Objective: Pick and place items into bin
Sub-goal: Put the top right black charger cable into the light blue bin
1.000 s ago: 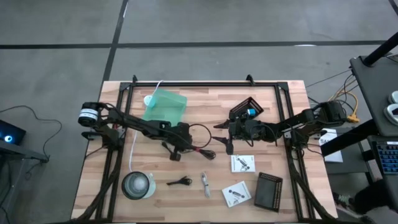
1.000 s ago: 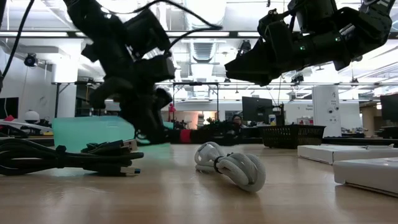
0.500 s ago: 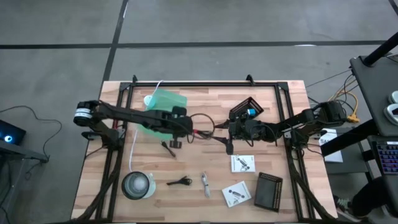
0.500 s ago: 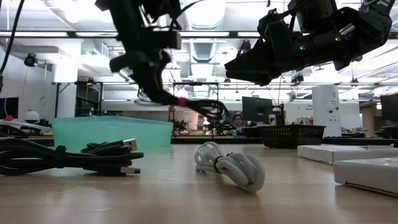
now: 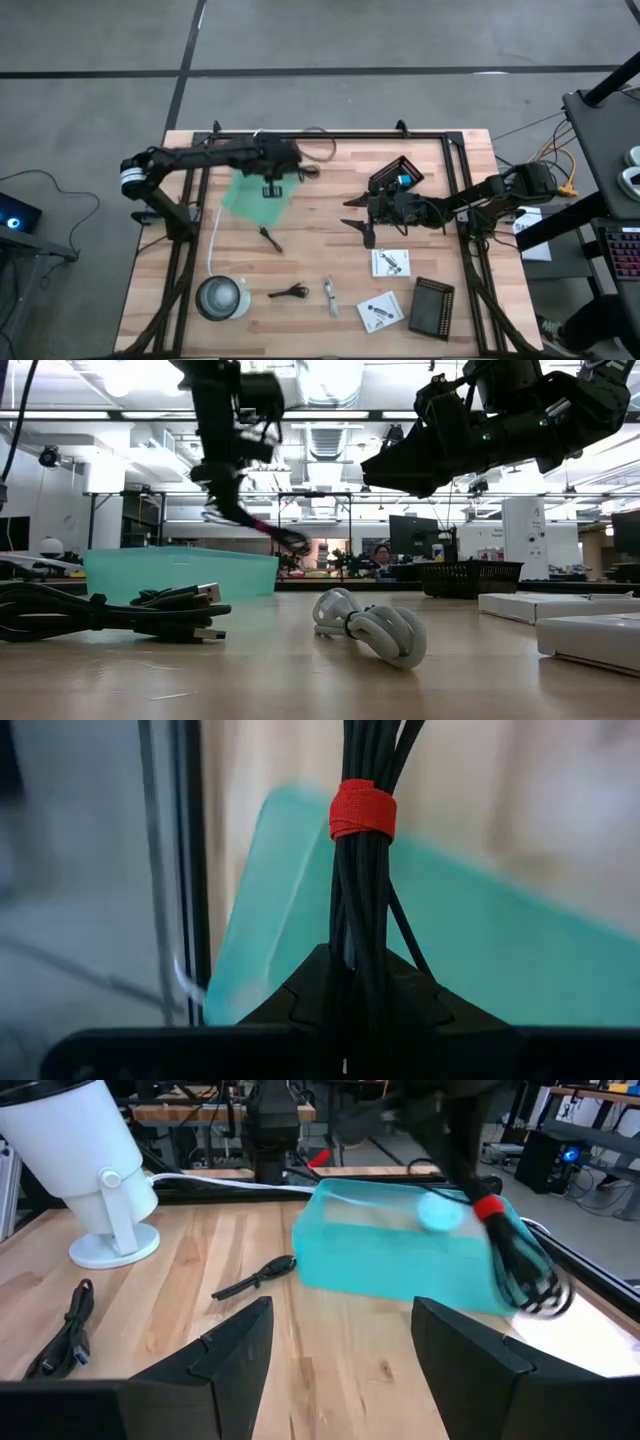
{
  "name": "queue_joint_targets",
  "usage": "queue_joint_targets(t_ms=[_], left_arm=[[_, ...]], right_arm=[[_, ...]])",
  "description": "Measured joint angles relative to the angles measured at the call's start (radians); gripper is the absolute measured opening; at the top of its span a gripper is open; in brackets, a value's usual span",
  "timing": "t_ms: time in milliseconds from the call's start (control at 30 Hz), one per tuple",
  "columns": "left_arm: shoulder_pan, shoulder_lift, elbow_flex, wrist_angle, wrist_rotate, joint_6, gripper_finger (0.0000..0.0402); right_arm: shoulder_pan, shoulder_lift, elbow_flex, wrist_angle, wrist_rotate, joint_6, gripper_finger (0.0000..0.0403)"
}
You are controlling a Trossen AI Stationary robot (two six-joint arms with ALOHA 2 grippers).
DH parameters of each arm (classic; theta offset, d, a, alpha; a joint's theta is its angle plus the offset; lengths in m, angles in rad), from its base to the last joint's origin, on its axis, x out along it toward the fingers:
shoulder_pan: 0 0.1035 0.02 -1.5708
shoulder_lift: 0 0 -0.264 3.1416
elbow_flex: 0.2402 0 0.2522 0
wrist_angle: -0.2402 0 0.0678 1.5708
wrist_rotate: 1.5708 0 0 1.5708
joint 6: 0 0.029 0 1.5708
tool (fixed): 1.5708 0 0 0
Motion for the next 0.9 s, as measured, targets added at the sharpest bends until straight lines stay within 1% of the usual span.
queue_joint_targets(t_ms=[167,267,400,600,733,900], left_arm=[[0.121,-0.002,-0.011,-0.049,0.003,-0.151,0.0038],[0.160,-0.004,-0.012,-0.063,0.009,-0.239,0.0038],[0.164,-0.005,-0.013,-0.073,0.016,-0.279,0.0038],[0.164,-0.006,-0.013,-0.142,0.056,-0.428,0.0038],[0.161,-0.006,-0.018,-0.240,0.058,-0.435,0.0038],[0.160,-0.026,-0.019,-0.243,0.034,-0.435,0.0038]], right_arm=[[0.000,0.000,0.000,-0.003,0.000,0.000,0.0224],[0.000,0.000,0.000,-0.003,0.000,0.000,0.0224],[0.000,0.000,0.000,-0.004,0.000,0.000,0.0224],[0.000,0.000,0.000,-0.005,0.000,0.004,0.0224],[0.000,0.000,0.000,-0.005,0.000,0.004,0.0224],[0.000,0.000,0.000,-0.005,0.001,0.000,0.0224]])
